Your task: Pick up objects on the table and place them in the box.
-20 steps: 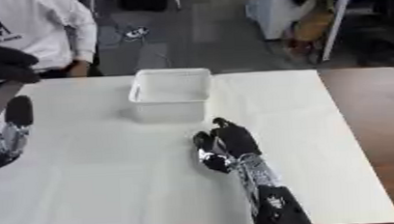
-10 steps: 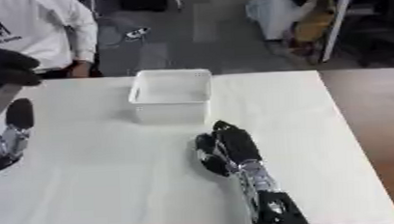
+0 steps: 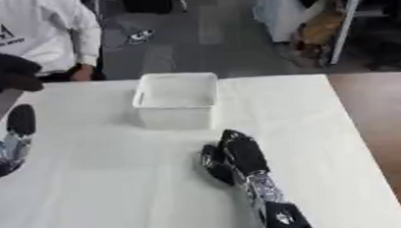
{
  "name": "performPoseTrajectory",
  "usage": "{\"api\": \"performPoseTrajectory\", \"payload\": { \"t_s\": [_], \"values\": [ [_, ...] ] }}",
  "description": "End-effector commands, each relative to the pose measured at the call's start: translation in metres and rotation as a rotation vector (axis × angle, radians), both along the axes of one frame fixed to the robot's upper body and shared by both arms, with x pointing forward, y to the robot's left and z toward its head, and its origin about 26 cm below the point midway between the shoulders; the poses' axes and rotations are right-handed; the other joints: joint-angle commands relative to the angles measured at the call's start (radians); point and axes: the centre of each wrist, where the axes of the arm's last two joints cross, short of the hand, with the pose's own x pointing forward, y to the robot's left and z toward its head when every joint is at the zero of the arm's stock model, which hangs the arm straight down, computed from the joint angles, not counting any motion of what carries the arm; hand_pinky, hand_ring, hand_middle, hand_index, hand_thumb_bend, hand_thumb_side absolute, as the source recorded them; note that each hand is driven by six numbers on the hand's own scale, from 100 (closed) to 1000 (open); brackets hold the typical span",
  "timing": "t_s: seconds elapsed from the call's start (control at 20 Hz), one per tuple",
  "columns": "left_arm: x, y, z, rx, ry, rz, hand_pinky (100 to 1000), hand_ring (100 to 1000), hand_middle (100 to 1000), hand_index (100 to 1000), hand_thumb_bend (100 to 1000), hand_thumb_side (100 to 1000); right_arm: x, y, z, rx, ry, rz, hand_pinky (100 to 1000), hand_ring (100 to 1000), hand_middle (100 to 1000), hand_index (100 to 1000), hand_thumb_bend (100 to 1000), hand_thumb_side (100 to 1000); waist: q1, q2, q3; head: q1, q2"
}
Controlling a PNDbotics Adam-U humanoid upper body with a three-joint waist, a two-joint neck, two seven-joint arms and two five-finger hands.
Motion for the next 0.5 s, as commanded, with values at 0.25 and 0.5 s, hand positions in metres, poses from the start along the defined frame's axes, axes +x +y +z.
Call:
{"api": "performPoseTrajectory", "payload": {
  "t_s": [0.25, 0.5],
  "values": [
    [-0.001, 0.004, 0.010, 0.021, -0.033, 0.005, 571, 494, 657, 668, 200, 570, 0.005, -0.006, 0.005, -0.014, -0.023, 0.021, 171, 242, 117, 290, 100, 734, 0.005, -0.008, 0.001, 0.008, -0.007],
    [-0.002, 0.005, 0.010, 0.022, -0.033, 0.007, 572, 494, 657, 668, 201, 569, 0.009, -0.017, 0.007, 0.001, -0.055, 0.048, 100, 100, 100, 261, 100, 694, 0.005, -0.010, -0.002, 0.013, -0.004]
  ]
}}
